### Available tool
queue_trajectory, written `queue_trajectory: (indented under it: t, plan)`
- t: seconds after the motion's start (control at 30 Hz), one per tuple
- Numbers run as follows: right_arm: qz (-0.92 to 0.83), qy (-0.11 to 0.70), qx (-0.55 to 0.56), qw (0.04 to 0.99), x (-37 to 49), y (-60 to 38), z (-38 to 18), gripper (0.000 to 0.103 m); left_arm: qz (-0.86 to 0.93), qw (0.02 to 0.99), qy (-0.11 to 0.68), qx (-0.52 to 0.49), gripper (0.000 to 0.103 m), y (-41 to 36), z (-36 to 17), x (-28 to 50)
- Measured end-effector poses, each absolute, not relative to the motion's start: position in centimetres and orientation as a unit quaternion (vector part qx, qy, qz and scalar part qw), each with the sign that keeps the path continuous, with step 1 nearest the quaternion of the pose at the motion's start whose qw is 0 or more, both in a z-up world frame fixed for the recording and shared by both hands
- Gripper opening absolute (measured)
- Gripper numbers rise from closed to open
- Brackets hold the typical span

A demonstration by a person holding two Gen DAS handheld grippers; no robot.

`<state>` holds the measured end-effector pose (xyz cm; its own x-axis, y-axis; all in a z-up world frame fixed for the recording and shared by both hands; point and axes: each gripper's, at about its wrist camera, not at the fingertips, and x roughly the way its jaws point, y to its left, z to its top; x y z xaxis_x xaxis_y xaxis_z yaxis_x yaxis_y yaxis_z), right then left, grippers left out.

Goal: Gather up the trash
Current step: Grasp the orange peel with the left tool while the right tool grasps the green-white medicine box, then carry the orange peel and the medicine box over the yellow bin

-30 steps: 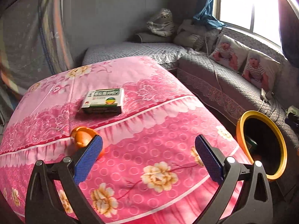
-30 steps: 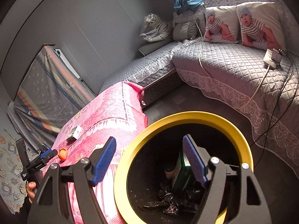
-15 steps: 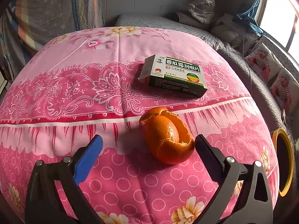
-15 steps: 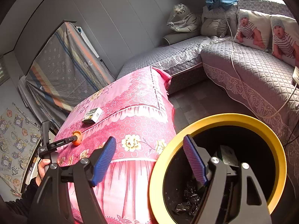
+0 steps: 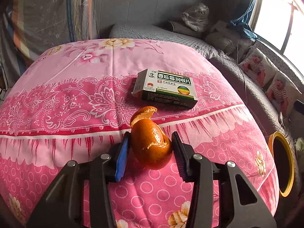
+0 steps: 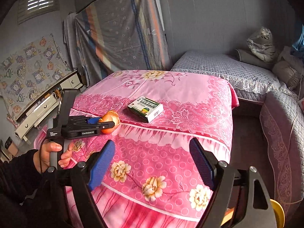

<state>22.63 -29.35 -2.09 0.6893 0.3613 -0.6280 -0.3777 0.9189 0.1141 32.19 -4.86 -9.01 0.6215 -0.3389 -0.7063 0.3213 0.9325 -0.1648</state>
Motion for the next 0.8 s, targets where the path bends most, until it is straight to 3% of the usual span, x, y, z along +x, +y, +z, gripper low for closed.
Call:
queue_trajectory:
  t: [0.3, 0.8]
  plan:
    - [0.23, 0.404, -0.197, 0.863, 37.1, -18.5, -7.4, 0.083, -0.19, 0.927, 0.322, -0.044, 0.041, -0.4, -4.6, 27.0]
    - [0.276, 0.479, -0.241, 0.798, 45.4, -14.5, -12.2, 0.086, -0.22, 0.939, 0.262, -0.04, 0.042, 0.7, 0.3, 23.0]
